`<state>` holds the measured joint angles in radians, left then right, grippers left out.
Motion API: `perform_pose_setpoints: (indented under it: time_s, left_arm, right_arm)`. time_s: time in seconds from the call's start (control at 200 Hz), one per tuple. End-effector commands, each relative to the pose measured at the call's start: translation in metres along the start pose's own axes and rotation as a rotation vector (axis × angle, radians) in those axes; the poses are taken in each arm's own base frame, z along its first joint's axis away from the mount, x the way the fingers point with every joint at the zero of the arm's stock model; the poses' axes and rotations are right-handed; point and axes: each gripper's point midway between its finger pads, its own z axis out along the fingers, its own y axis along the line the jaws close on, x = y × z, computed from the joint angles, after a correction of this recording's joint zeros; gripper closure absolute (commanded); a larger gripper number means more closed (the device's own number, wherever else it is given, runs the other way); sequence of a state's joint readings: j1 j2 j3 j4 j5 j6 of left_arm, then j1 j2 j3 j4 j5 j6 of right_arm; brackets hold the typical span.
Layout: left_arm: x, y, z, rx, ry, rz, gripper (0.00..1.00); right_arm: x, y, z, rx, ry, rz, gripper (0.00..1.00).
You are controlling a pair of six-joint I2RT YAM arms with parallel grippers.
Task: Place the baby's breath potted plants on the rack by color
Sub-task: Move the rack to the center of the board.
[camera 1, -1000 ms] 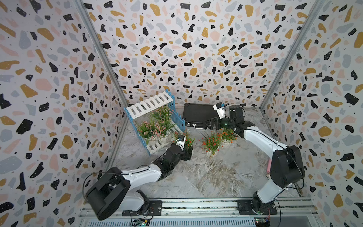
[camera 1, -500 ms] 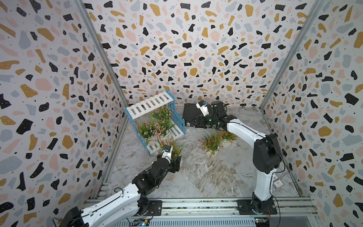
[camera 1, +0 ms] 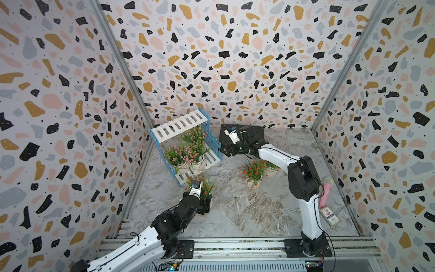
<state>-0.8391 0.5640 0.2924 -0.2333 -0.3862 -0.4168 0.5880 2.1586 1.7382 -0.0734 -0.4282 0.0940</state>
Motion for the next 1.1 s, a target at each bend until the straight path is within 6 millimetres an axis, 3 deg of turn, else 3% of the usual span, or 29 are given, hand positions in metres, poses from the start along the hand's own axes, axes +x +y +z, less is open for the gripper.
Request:
perform_pose_setpoints:
  time_s: [0.0, 0.22, 0.456, 0.891, 1.097]
  left_arm:
    - [-0.023, -0.002, -0.007, 0.005, -0.078, -0.051, 0.16]
    - [-0.023, -0.002, -0.009, 0.002, -0.070, -0.052, 0.15]
    - [-0.027, 0.000, -0.013, -0.011, -0.064, -0.052, 0.15]
    - [-0.037, 0.000, -0.023, -0.021, -0.064, -0.071, 0.16]
    - [-0.041, 0.001, -0.029, -0.027, -0.059, -0.079, 0.16]
  right_arm:
    - [-0.042, 0.009, -0.005, 0.008, -0.120, -0.046, 0.18]
    - [-0.045, 0.013, 0.013, 0.012, -0.130, -0.057, 0.27]
    - [-0.040, 0.015, 0.026, 0.028, -0.124, -0.052, 0.53]
    - [-0.023, 0.025, 0.014, 0.059, -0.137, -0.048, 0.81]
    - [-0.012, 0.037, 0.006, 0.056, -0.129, -0.049, 0.88]
